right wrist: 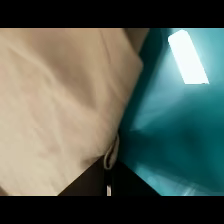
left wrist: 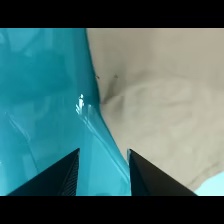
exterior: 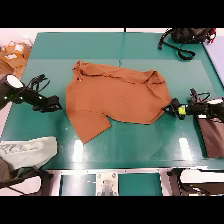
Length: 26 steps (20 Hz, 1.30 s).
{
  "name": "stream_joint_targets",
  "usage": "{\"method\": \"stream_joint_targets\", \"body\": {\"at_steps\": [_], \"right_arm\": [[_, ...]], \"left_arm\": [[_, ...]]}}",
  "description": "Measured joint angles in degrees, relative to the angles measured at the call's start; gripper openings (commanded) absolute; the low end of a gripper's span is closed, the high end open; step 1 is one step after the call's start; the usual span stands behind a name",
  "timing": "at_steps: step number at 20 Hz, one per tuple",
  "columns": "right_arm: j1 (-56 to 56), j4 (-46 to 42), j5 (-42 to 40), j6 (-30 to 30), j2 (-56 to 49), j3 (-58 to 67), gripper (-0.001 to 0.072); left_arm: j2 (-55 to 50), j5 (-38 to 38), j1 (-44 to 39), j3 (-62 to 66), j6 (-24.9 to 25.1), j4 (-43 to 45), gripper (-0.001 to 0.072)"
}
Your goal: Fold the shirts.
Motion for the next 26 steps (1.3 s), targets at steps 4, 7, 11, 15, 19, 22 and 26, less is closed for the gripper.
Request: {"method": "stream_joint_targets", "body": {"at_steps": [4, 7, 11, 15, 19, 22, 26], "right_arm": [[-1.2, -2.12, -0.04, -0.55, 2.21, 0.76, 0.0014], [-3.41, -8.5, 3.37, 4.37, 8.39, 0.74, 0.0014], [-4.96, -15.85, 7.74, 9.94, 16.55, -1.75, 0.0014], [-5.38, -18.12, 9.2, 12.37, 20.92, -3.89, 0.0014], [-5.46, -18.6, 9.92, 13.44, 22.49, -4.85, 0.0014], [-5.57, -18.95, 10.78, 13.88, 24.37, -4.96, 0.0014], [-5.62, -20.39, 12.68, 15.8, 30.38, -4.26, 0.0014]], "left_arm": [[-2.8, 2.51, 0.02, -0.83, 0.0, -1.49, 0.036], [-6.01, 3.41, 0.0, -1.01, 2.25, -4.79, 0.036], [-10.73, 4.44, 0.07, -1.07, 6.78, -12.44, 0.036], [-14.53, 1.88, 0.07, -1.84, 11.13, -19.43, 0.0025], [-14.75, -1.92, 0.15, -1.81, 13.18, -20.52, 0.0023], [-9.86, -6.29, 0.13, -1.84, 12.7, -18.36, 0.0023], [4.79, -9.97, 0.13, -1.62, 9.51, -12.68, 0.0023]]}}
